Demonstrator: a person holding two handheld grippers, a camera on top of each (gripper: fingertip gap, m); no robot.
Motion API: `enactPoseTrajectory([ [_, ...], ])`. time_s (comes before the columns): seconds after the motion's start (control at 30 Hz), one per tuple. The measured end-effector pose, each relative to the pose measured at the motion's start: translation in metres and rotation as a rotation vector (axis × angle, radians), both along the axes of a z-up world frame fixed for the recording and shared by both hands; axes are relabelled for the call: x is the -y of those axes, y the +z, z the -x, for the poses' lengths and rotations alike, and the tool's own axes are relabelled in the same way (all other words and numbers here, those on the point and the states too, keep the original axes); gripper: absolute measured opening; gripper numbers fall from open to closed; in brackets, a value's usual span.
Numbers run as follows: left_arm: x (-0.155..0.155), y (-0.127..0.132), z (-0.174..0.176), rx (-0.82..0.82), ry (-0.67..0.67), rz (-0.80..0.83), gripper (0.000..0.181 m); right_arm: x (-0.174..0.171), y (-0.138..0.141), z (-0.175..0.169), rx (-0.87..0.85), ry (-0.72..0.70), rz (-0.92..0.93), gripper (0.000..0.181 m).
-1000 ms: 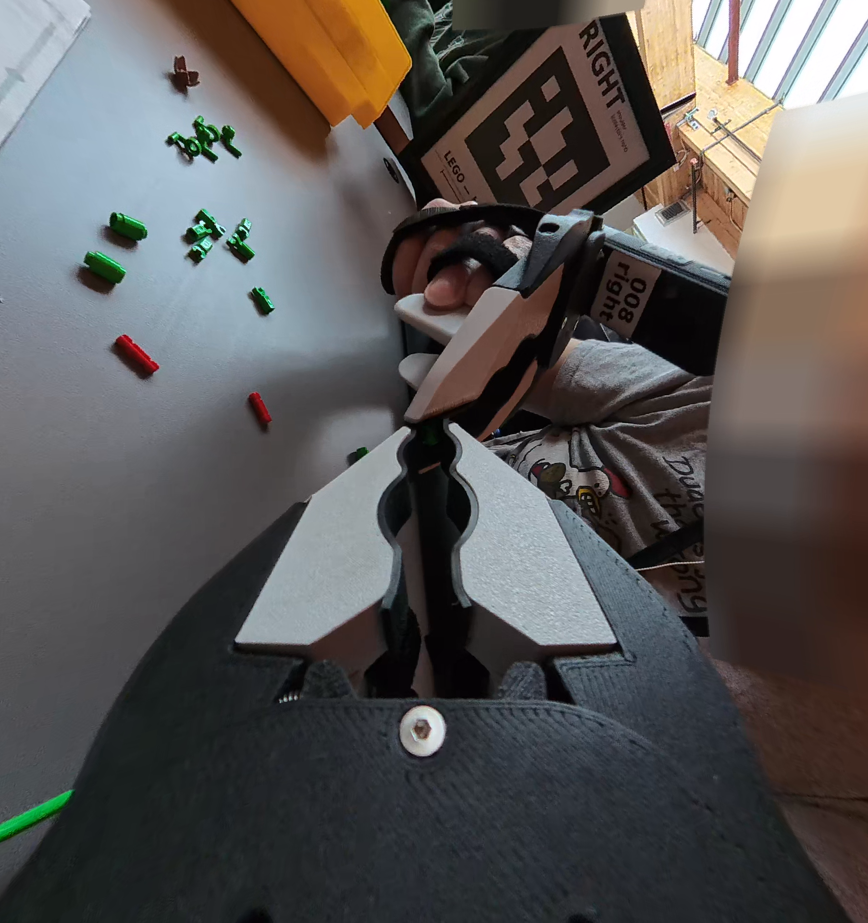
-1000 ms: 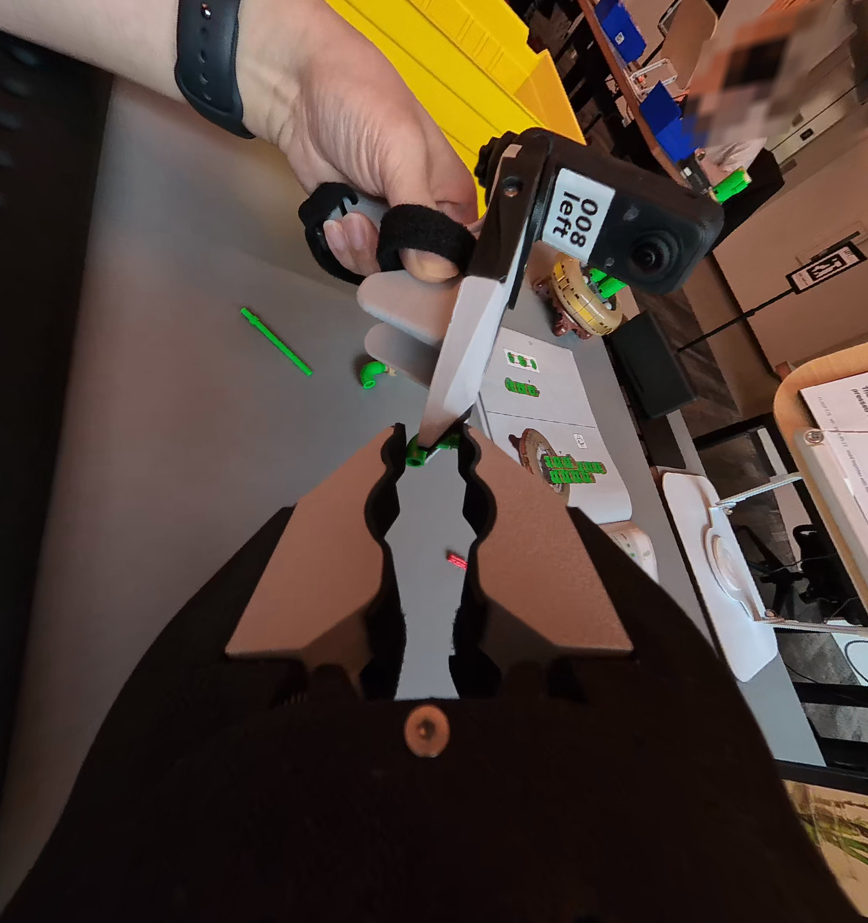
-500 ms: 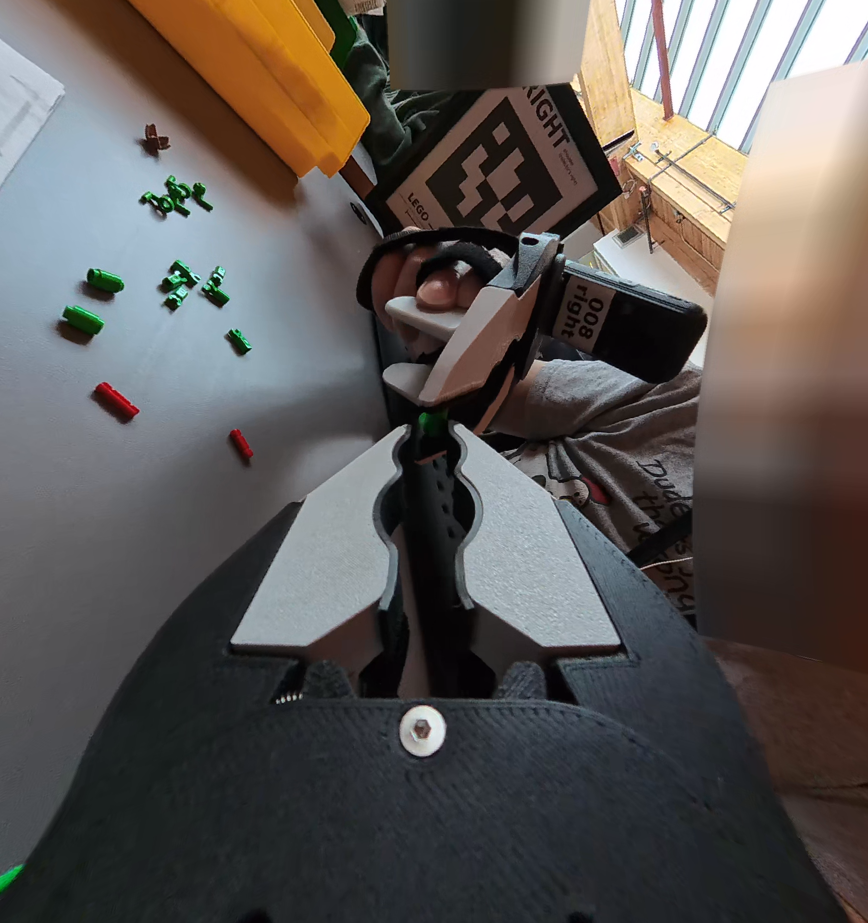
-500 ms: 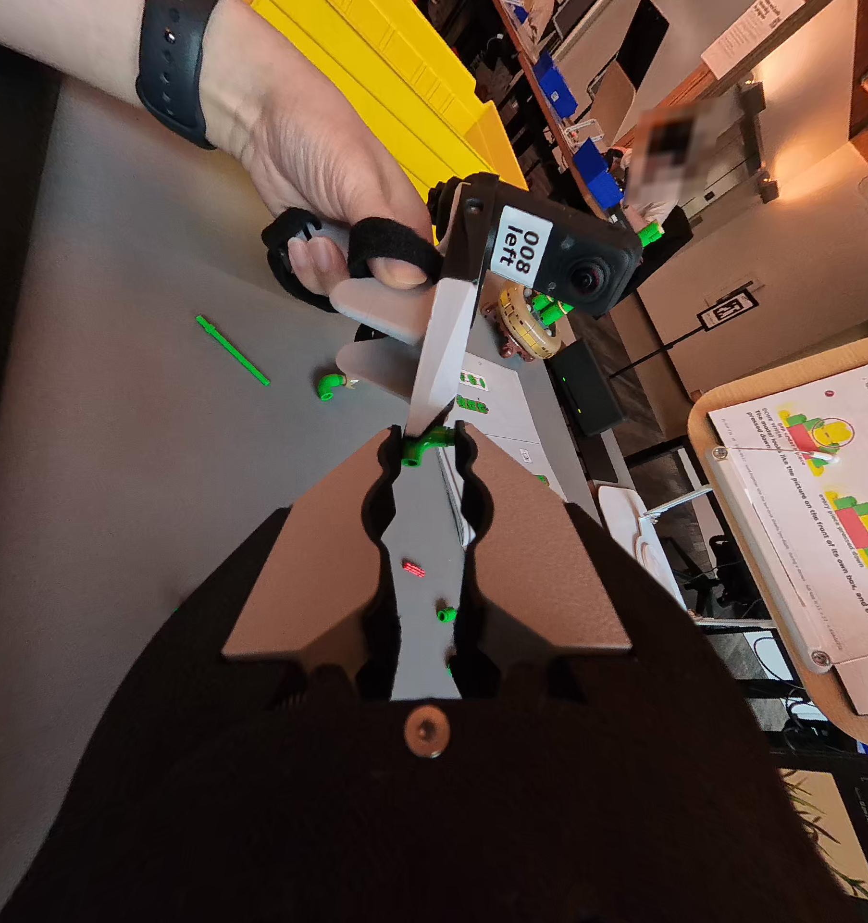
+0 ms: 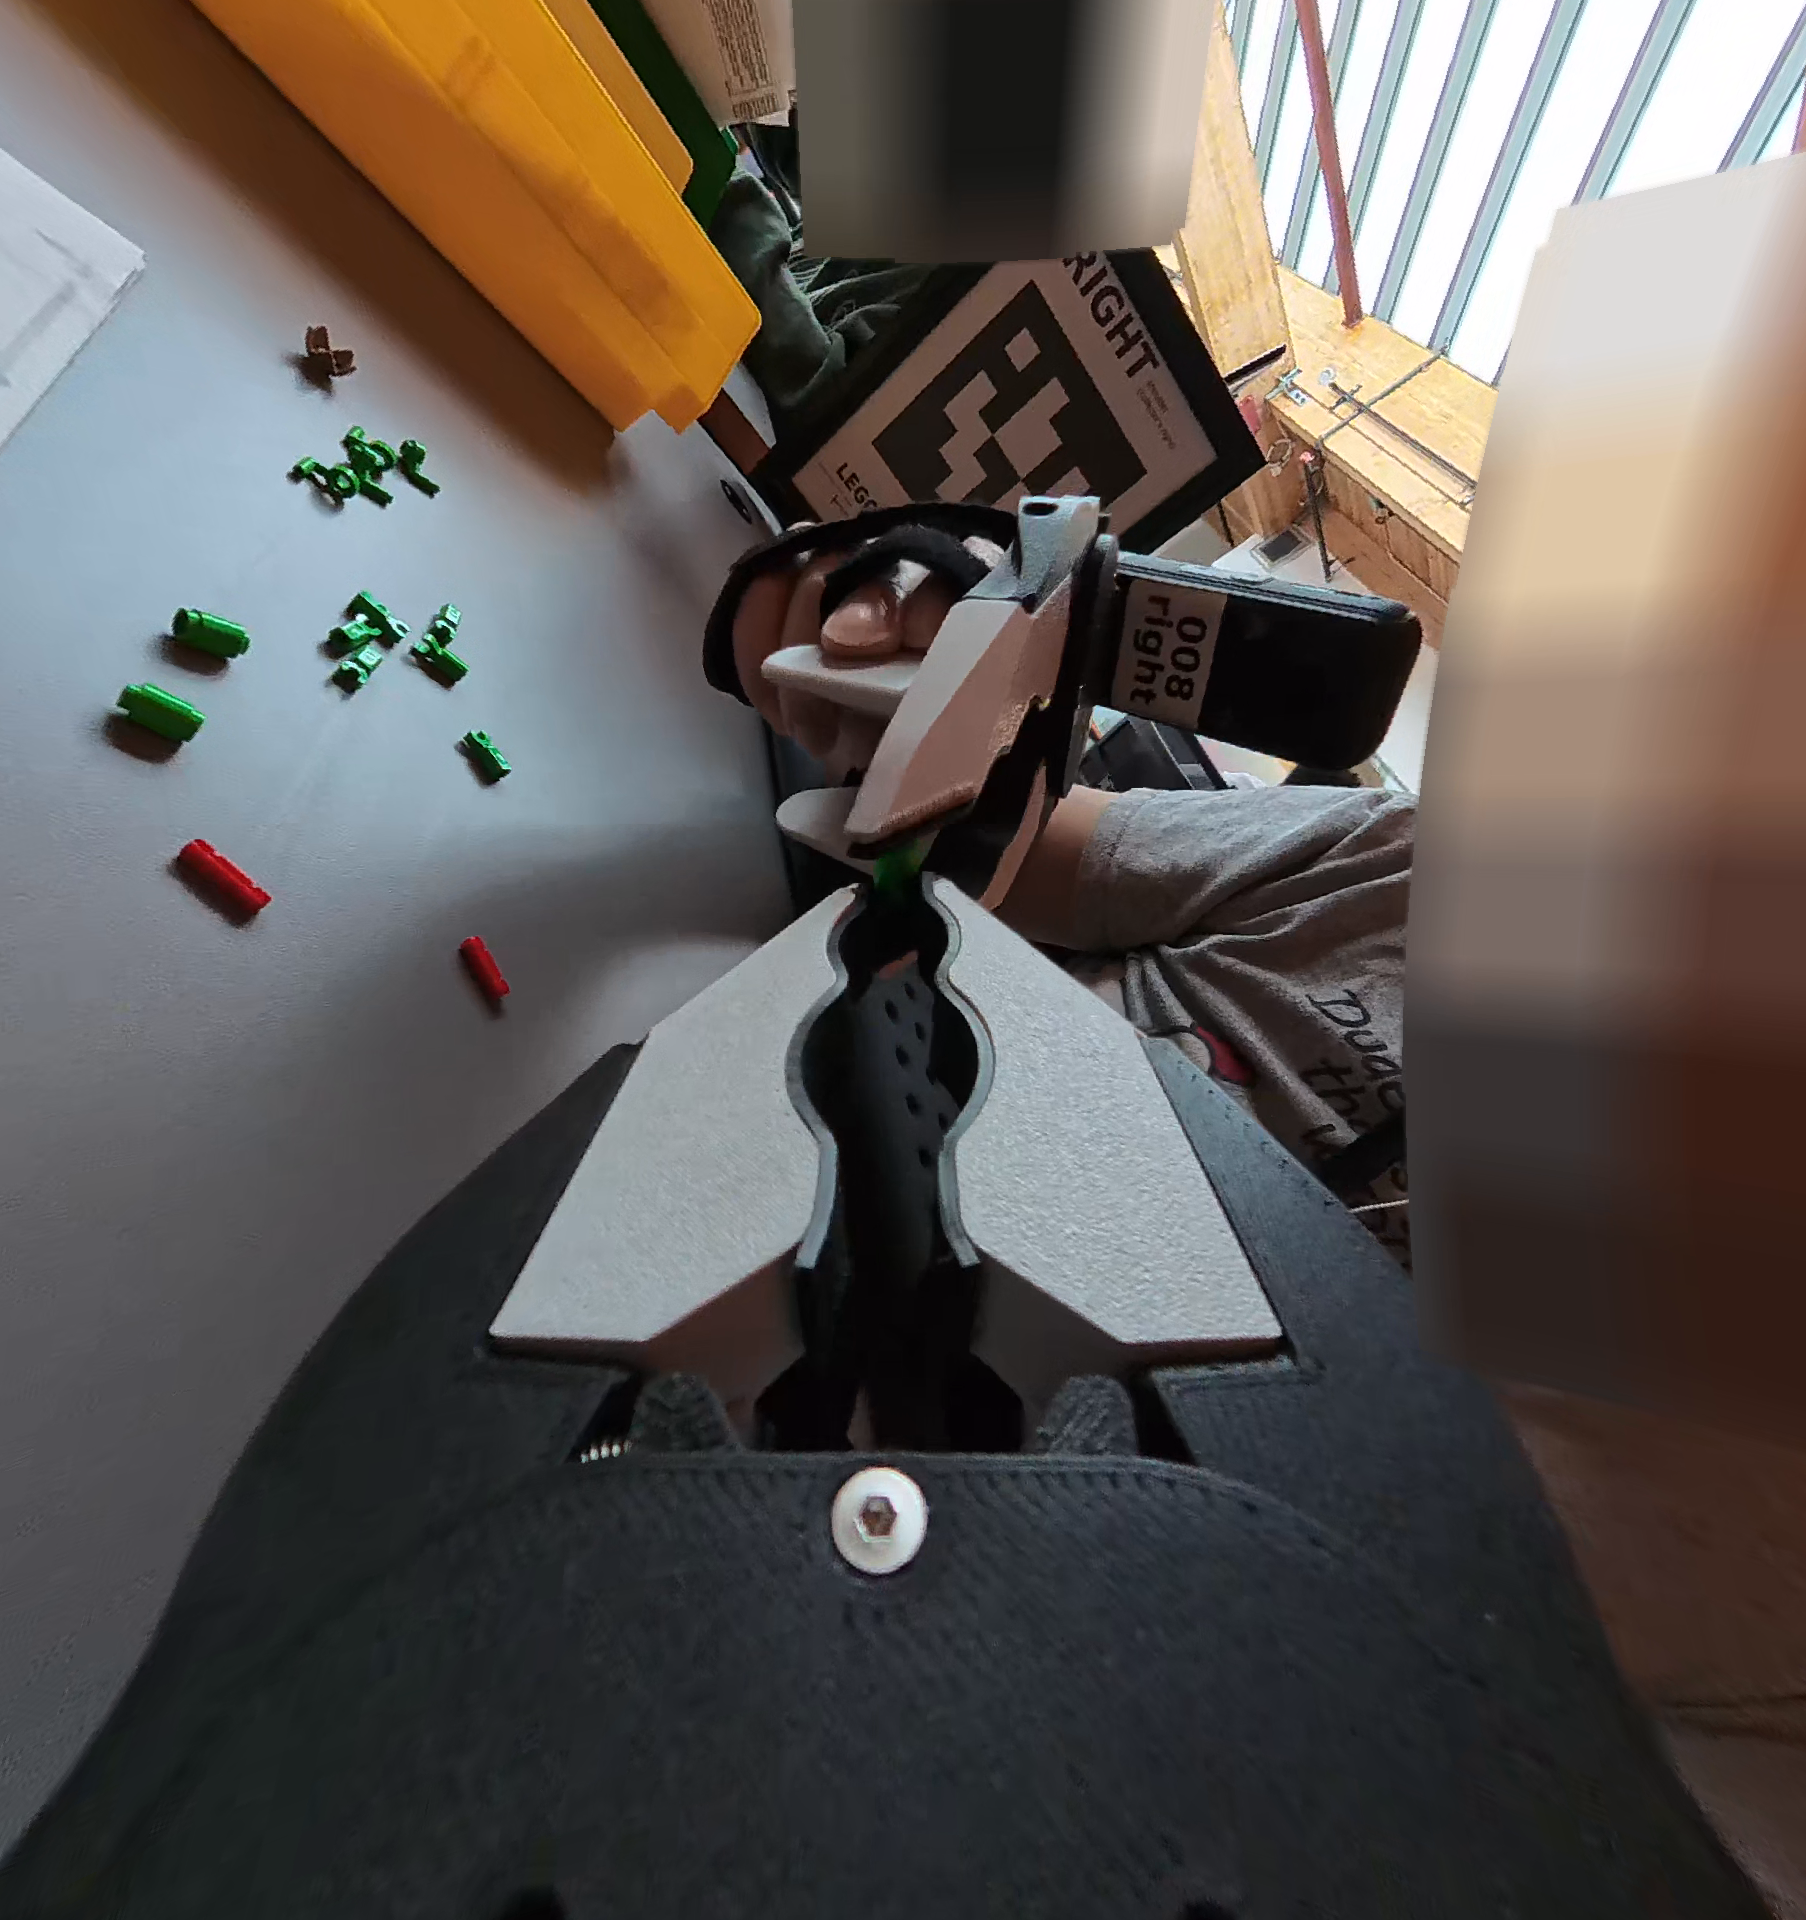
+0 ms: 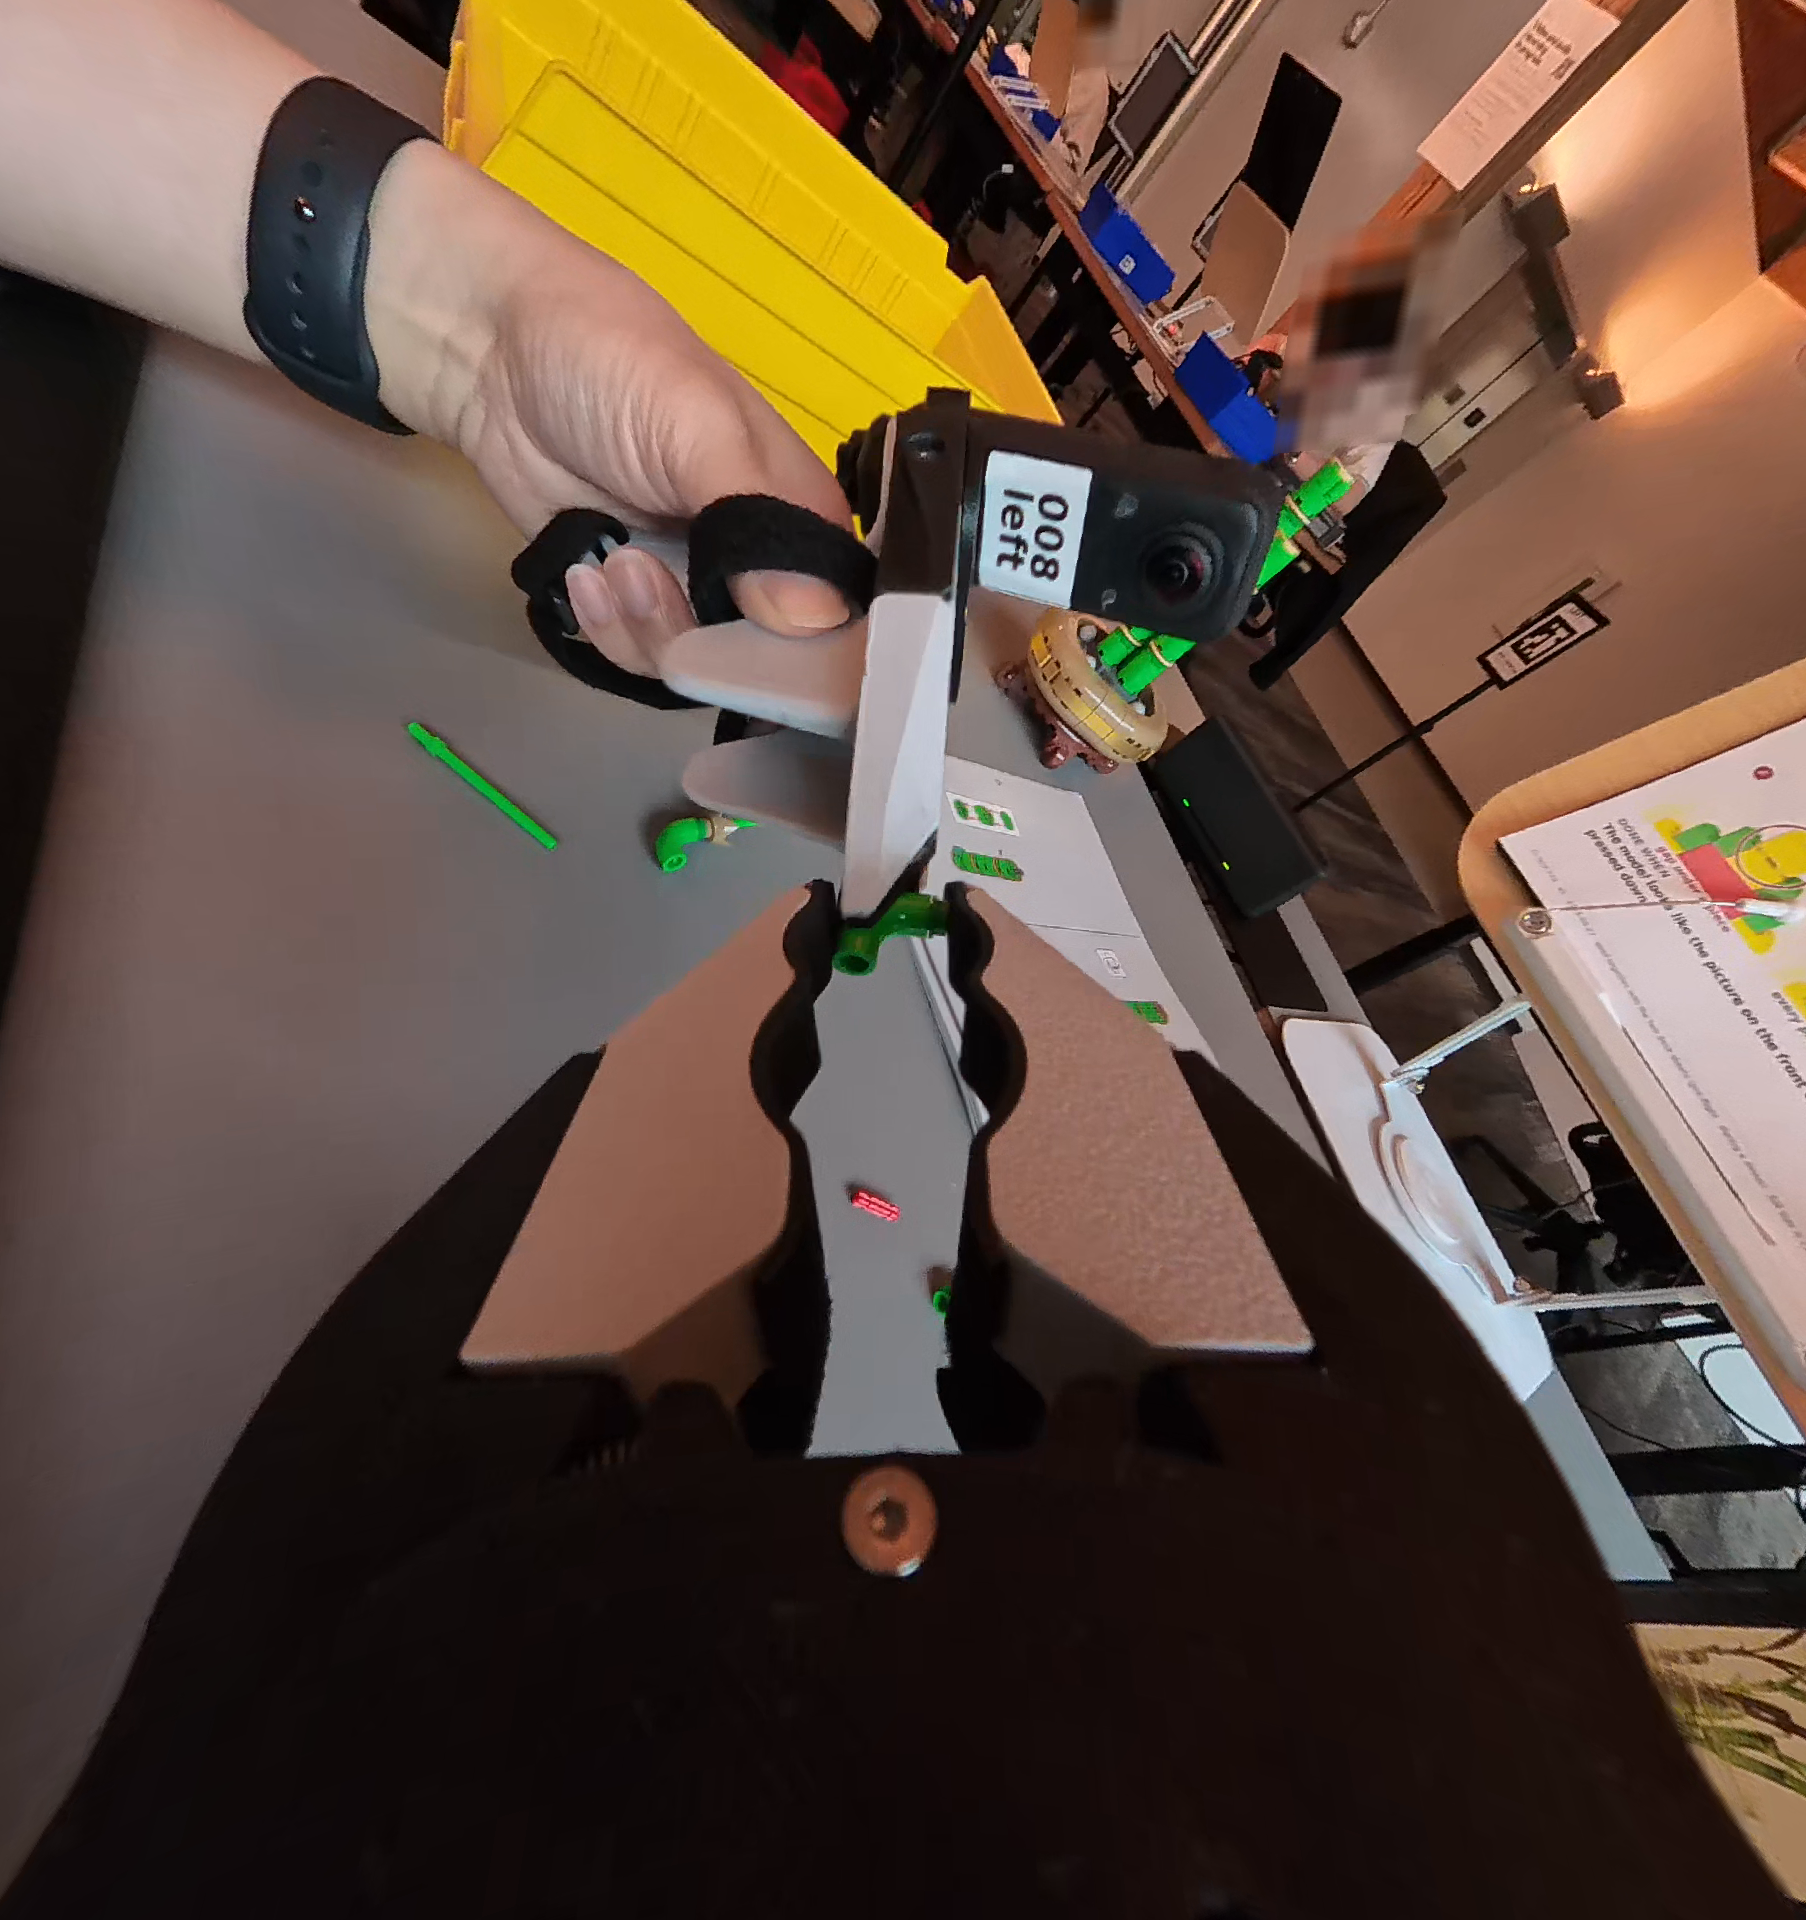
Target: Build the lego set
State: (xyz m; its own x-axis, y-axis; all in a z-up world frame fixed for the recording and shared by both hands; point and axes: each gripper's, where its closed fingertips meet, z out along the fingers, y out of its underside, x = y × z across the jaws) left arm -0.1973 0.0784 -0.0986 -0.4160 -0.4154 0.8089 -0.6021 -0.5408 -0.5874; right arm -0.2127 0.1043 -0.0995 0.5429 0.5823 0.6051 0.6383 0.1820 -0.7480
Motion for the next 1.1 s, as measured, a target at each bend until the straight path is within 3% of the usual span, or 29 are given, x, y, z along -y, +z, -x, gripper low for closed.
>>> enactPoseTrajectory([
  [0.7, 0.012, -0.009, 0.011, -0.088, -0.082, -0.043, 0.004, 0.012, -0.012, 0.013, 0.091, 0.065, 0.046, 0.016],
  [0.93, 0.011, 0.002, 0.016, -0.007, -0.073, -0.138, 0.005, 0.009, 0.002, 0.017, 0.064, 0.065, -0.089, 0.019],
  [1.1, 0.012, 0.006, 0.016, 0.019, -0.089, -0.082, 0.004, 0.01, 0.006, 0.018, 0.074, 0.05, -0.118, 0.019],
])
